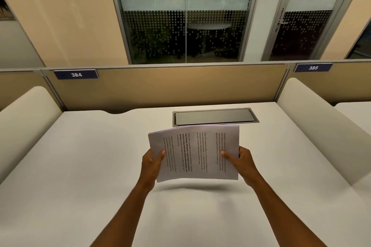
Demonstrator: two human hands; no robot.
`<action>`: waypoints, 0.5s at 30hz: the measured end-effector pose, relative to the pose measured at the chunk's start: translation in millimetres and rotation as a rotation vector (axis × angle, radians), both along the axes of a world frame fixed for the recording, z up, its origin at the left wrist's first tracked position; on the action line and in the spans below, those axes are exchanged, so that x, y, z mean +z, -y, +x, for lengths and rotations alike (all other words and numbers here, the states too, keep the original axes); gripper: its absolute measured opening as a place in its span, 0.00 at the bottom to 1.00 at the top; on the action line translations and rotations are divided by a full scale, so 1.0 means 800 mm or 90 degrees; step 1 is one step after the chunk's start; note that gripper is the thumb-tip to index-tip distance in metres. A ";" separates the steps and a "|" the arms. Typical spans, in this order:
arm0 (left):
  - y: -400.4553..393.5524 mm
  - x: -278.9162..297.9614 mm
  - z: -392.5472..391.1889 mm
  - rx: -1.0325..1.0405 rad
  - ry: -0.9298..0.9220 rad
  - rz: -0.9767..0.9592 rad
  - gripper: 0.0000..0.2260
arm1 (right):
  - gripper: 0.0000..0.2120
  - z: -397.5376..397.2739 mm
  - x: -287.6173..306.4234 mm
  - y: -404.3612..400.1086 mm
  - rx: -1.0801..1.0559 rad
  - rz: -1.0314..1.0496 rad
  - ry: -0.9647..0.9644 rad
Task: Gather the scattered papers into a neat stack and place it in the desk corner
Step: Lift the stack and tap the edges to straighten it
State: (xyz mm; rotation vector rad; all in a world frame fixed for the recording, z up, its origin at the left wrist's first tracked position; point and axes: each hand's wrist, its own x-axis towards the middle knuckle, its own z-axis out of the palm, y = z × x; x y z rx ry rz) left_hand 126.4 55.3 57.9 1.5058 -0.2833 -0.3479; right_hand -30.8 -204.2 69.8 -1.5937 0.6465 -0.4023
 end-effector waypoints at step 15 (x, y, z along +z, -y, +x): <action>-0.007 -0.041 -0.036 0.100 0.031 0.035 0.08 | 0.19 -0.012 -0.050 -0.032 -0.073 0.027 -0.013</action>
